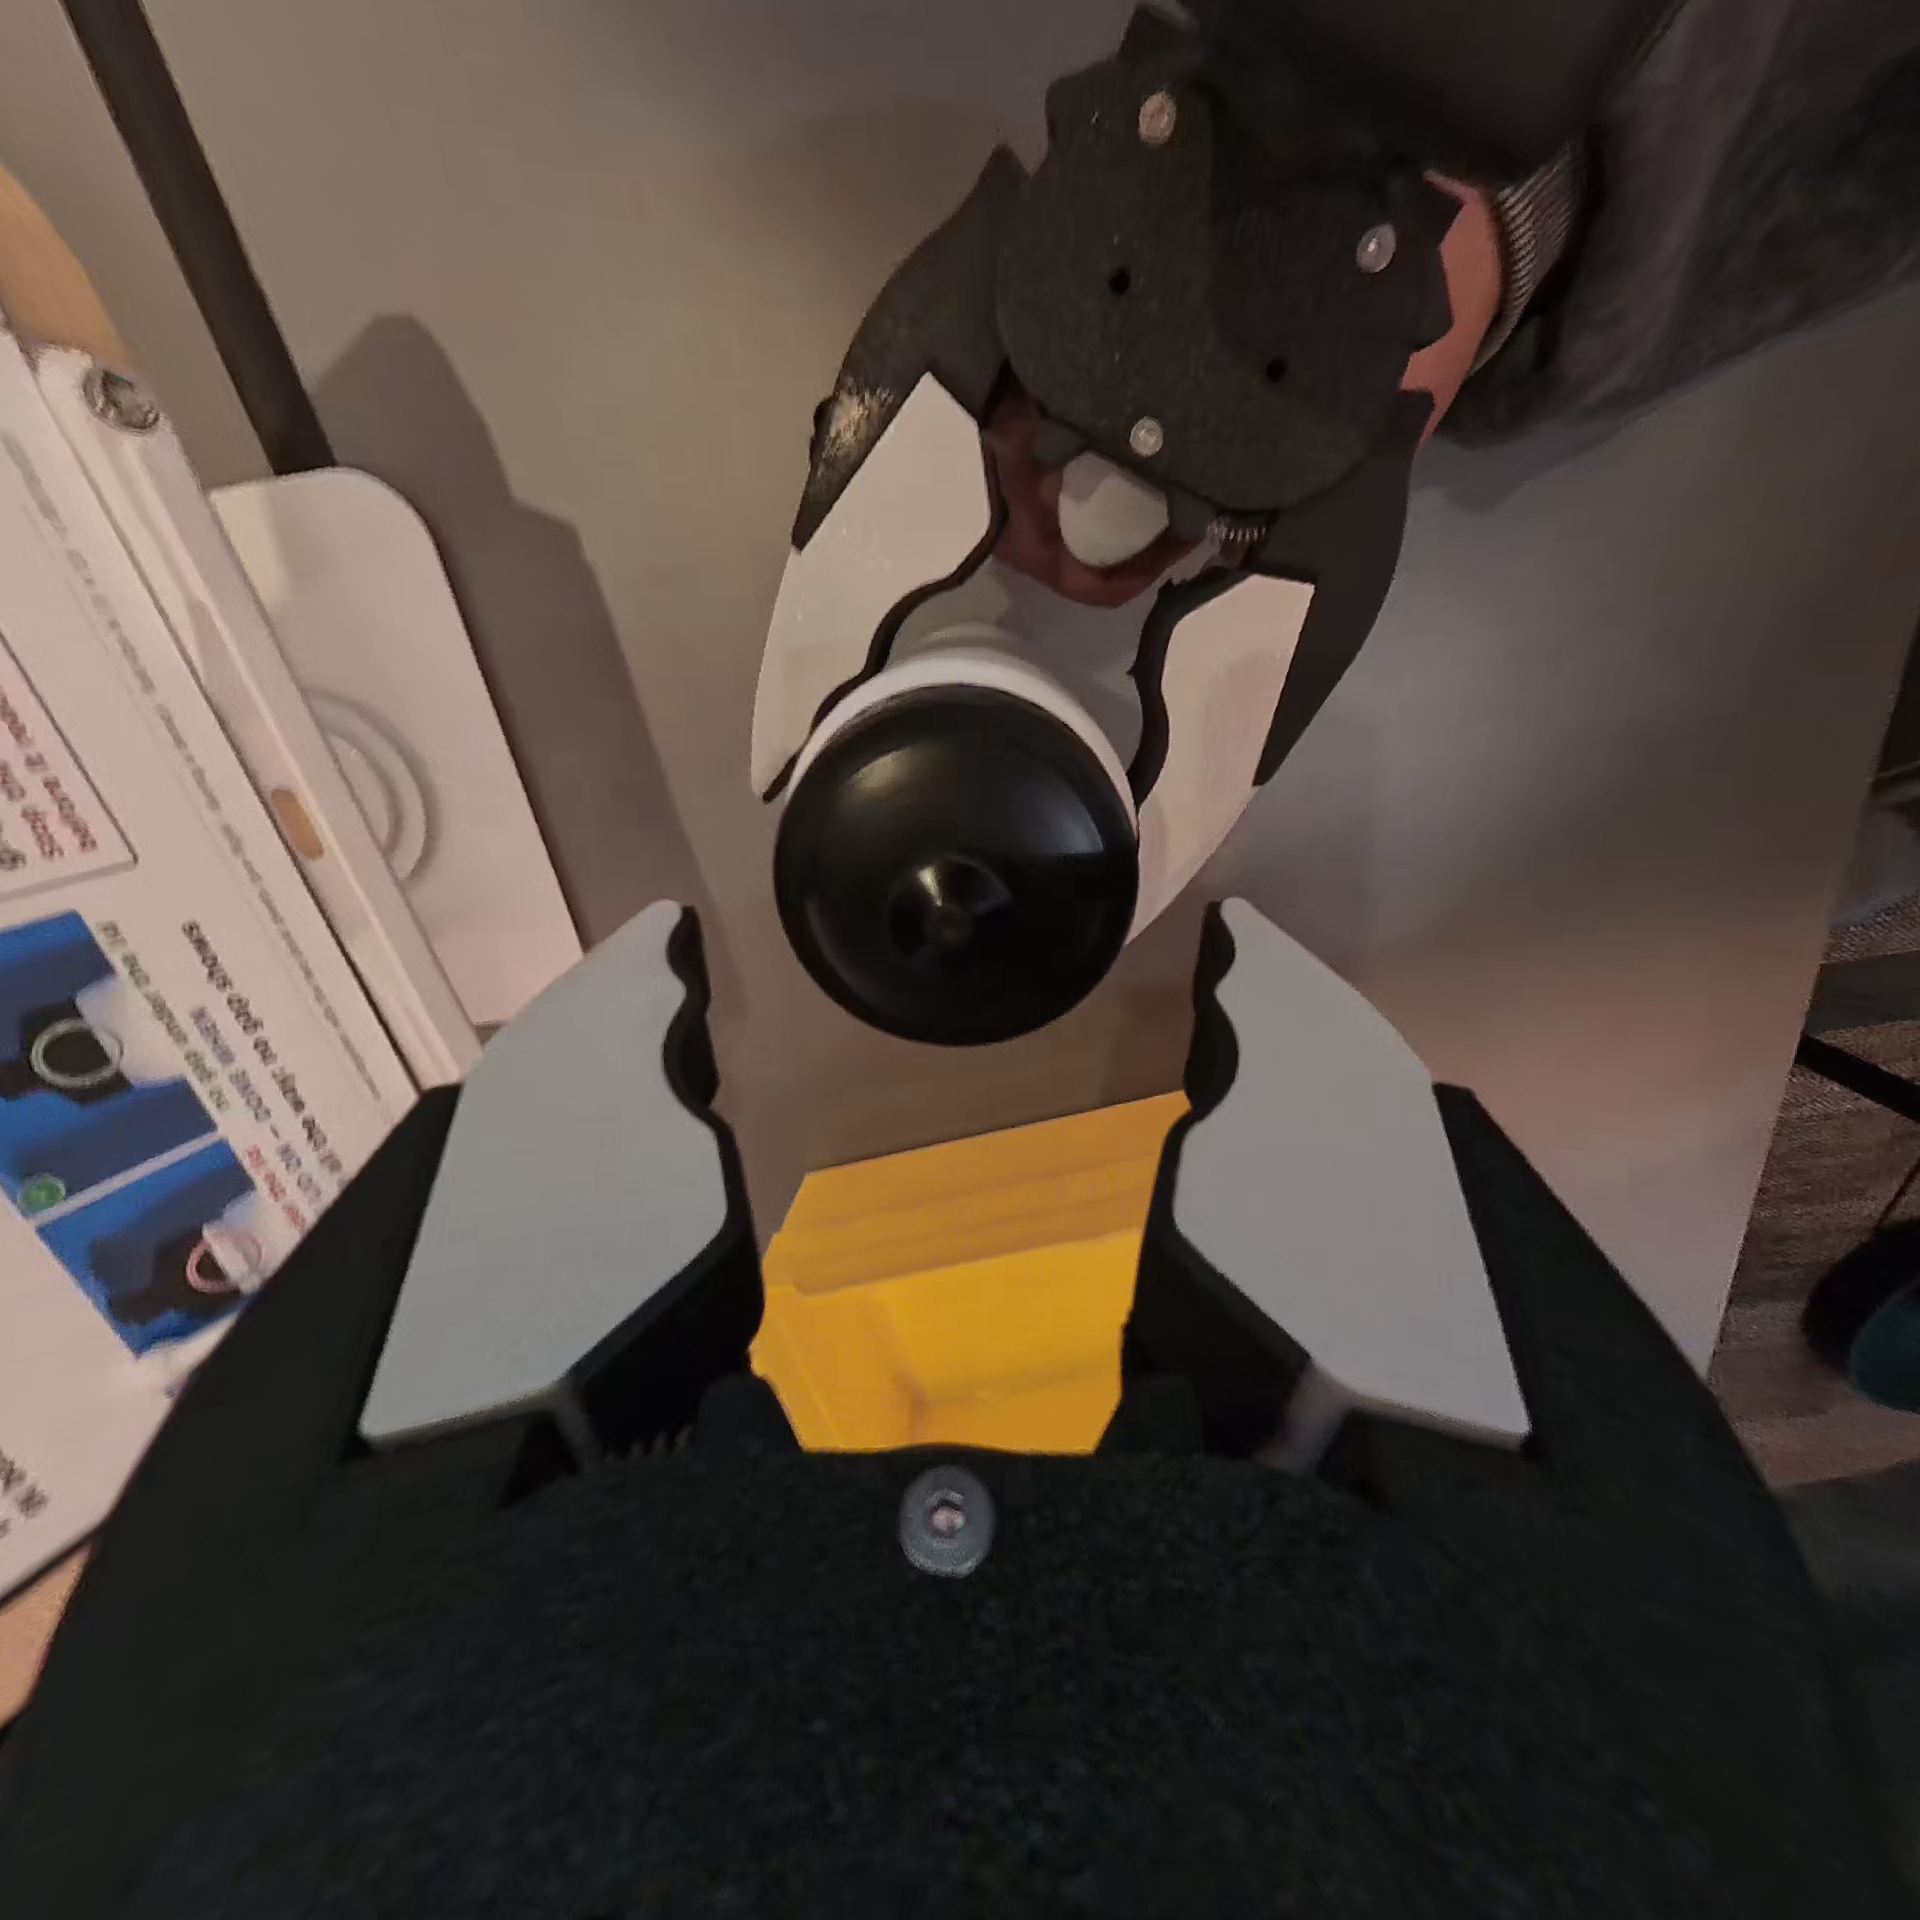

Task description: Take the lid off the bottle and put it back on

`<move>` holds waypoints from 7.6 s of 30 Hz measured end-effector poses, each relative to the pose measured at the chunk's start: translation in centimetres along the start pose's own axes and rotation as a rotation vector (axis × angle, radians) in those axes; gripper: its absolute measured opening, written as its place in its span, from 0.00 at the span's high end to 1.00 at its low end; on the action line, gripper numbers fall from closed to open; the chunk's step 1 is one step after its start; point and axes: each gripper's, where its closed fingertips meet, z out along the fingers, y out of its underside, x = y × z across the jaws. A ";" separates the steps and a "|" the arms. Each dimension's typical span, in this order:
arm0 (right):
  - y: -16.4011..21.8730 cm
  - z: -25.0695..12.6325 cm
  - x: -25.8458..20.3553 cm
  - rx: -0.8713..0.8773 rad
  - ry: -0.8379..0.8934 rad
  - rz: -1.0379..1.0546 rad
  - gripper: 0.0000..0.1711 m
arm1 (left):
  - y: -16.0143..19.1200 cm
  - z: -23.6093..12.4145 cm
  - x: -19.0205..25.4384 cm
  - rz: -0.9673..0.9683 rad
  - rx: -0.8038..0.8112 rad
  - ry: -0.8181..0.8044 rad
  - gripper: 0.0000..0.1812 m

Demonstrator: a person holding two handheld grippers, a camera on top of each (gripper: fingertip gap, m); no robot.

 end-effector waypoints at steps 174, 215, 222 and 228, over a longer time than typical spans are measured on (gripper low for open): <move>0.4 -0.2 -0.1 -0.032 0.158 -0.027 0.49 | 0.7 0.8 0.4 -0.967 -0.134 -0.236 0.41; 0.5 -0.2 -0.2 -0.032 0.151 -0.027 0.49 | 0.7 2.1 1.2 -0.337 -0.095 0.104 0.57; 0.5 -0.3 -0.3 -0.028 0.182 -0.035 0.49 | 0.6 2.3 1.4 -0.690 -0.093 -0.022 0.57; 0.4 -0.3 -0.3 -0.018 0.190 -0.031 0.49 | 0.4 2.3 1.3 -1.018 -0.085 -0.104 0.57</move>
